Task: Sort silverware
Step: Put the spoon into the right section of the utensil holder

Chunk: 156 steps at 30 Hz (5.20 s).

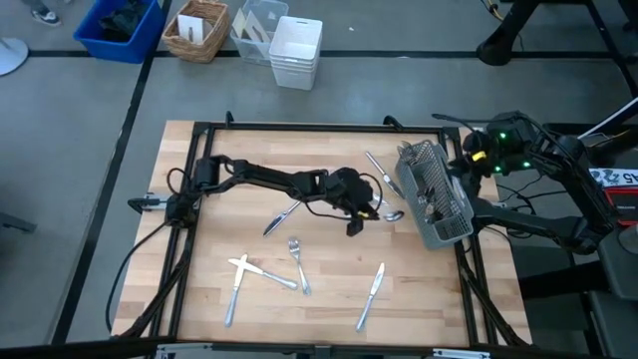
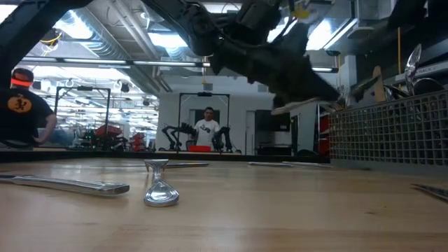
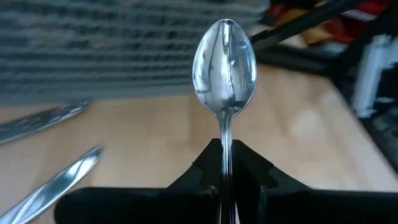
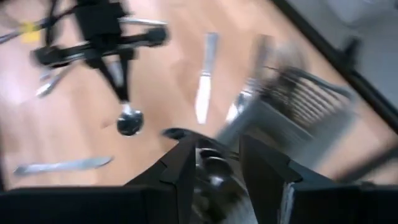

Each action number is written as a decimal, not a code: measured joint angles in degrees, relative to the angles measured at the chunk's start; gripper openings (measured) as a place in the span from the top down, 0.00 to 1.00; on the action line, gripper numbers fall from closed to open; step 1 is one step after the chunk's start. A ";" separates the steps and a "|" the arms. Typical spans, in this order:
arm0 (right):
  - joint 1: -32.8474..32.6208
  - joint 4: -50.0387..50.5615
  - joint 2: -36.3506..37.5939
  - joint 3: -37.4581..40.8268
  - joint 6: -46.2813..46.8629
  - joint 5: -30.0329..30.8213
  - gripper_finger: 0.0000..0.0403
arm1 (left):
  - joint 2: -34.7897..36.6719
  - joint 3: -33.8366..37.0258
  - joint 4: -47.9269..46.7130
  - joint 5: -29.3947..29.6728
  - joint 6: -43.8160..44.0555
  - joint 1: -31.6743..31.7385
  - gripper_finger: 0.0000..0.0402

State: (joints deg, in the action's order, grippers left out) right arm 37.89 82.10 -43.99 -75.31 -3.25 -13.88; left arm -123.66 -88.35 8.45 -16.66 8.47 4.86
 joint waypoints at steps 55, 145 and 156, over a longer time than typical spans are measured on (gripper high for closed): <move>-0.04 -18.76 -9.75 0.02 17.93 -9.20 0.69 | 0.57 -2.70 26.54 42.93 -29.94 -1.75 0.98; -0.04 7.96 -0.35 -19.08 -12.45 2.29 0.98 | 0.81 -2.70 8.21 29.87 -19.17 -4.49 0.71; -0.04 7.90 0.60 -19.06 -24.42 2.84 0.98 | 0.81 -2.70 7.66 29.85 -19.17 -4.04 0.71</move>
State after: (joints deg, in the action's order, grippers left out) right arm 37.85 90.00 -43.39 -94.37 -27.67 -11.04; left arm -122.85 -91.05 16.11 13.19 -10.70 0.82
